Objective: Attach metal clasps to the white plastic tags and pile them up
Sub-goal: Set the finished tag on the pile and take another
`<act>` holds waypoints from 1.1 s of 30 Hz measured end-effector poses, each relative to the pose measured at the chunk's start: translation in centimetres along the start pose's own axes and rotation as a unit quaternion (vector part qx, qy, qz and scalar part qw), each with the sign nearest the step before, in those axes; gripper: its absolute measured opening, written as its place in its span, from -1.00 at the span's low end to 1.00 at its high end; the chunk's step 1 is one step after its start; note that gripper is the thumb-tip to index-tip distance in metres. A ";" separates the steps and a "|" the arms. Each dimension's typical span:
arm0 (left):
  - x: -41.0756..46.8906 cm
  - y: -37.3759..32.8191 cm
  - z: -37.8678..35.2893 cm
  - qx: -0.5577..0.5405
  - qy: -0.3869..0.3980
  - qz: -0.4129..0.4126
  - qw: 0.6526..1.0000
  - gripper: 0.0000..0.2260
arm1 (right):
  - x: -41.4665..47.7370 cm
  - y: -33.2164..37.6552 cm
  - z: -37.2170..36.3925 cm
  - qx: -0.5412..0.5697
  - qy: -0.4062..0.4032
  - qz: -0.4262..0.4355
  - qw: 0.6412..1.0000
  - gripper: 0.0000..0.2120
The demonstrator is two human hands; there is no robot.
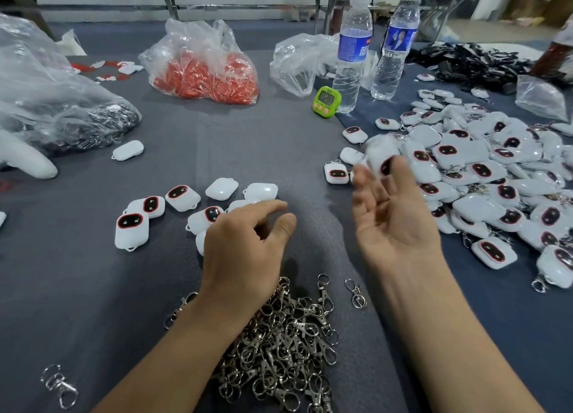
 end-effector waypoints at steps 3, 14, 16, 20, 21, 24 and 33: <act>0.0 -0.3 0.1 0.043 -0.012 -0.008 0.999 -0.81 | 0.3 0.7 0.4 0.039 0.016 -0.031 0.999 -0.46; 1.6 1.8 1.3 0.307 -0.006 0.011 0.952 -0.76 | -0.7 -2.4 -0.3 -0.348 0.109 -0.023 0.931 -0.82; 1.7 1.8 1.4 0.302 -0.022 -0.003 0.953 -0.86 | -0.9 -2.5 -0.5 -0.381 0.121 -0.011 0.917 -0.82; 1.7 1.5 1.9 0.247 -0.066 -0.015 0.967 -0.73 | -1.2 -2.8 -0.7 -0.399 0.131 0.000 0.907 -0.84; 1.6 1.3 2.0 0.223 -0.077 -0.023 0.972 -0.70 | -1.3 -2.8 -0.8 -0.406 0.138 0.004 0.903 -0.86; 1.0 0.1 1.7 0.163 -0.089 -0.088 0.979 -0.67 | -2.0 -3.9 -1.6 -0.366 0.183 -0.048 0.911 -0.85; 1.0 0.2 0.5 0.052 0.097 -0.060 0.992 -0.85 | -1.1 -3.1 -1.1 -0.279 0.088 -0.034 0.956 -0.68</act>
Point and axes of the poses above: each hand's wrist, its own x-axis towards the middle knuckle, its own z-axis out of the back of the hand, y = z × x, the point moved 4 cm from there along x, towards the middle knuckle, and after that the axes turned 7 degrees about z, right-handed, at the moved point
